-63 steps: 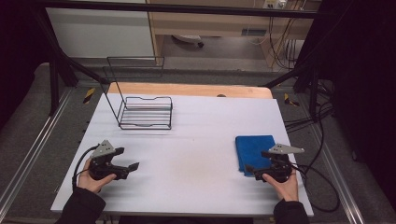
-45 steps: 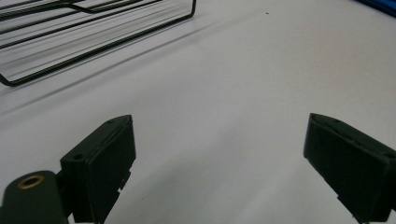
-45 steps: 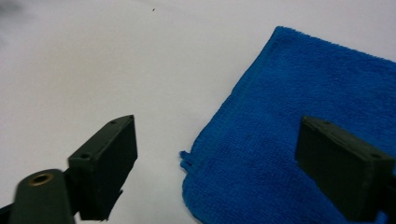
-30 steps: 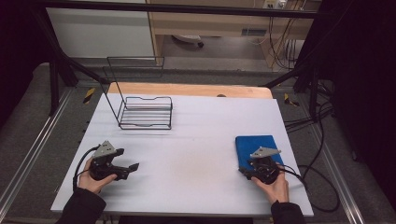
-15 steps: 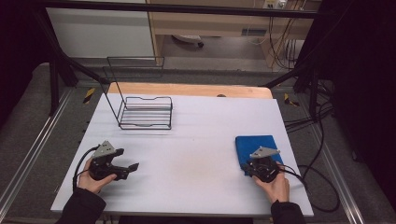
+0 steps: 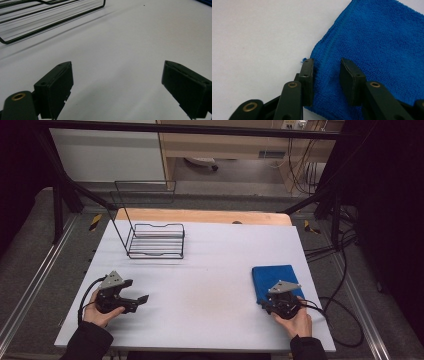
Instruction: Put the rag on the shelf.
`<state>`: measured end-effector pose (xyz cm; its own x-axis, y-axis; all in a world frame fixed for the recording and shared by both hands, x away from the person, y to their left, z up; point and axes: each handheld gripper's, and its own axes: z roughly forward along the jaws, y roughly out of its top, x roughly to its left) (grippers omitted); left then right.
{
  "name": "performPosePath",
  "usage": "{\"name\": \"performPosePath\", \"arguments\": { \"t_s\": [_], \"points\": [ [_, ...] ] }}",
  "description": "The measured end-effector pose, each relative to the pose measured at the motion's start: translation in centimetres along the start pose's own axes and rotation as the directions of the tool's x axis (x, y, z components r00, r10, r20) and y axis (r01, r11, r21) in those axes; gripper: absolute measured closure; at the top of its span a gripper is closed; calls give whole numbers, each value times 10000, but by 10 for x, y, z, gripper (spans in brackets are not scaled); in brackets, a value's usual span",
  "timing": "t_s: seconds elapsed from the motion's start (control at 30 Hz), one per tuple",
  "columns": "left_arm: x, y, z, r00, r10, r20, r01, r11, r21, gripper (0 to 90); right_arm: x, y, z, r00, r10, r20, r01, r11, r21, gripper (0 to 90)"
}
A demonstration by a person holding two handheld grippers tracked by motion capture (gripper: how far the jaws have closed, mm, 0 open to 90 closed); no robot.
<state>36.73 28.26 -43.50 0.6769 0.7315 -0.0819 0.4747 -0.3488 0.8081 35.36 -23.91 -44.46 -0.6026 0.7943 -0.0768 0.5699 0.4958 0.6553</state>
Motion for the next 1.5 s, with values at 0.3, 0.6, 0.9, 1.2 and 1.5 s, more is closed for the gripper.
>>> {"name": "performPosePath", "arguments": {
  "t_s": [0.3,0.6,0.9,1.2,1.5],
  "points": [
    [0,0,0,10000,-12,15,12,10000,-11,105,2,-1,0,9999,-42,117,43,10000,-85,640],
    [-1,0,0,10000,38,37,-38,10000,26,106,2,0,2,9993,134,344,-133,9999,-19,733],
    [0,0,0,10000,40,47,-40,10000,38,107,0,3,2,9980,109,617,-119,9998,159,857],
    [1,0,0,10000,13,56,-13,10000,47,107,-7,7,-10,9958,911,45,-911,9958,-106,874],
    [1,0,0,10000,20,46,-20,10000,32,107,-3,16,-19,9892,1265,-745,-1331,9867,-929,874]
  ]
}}
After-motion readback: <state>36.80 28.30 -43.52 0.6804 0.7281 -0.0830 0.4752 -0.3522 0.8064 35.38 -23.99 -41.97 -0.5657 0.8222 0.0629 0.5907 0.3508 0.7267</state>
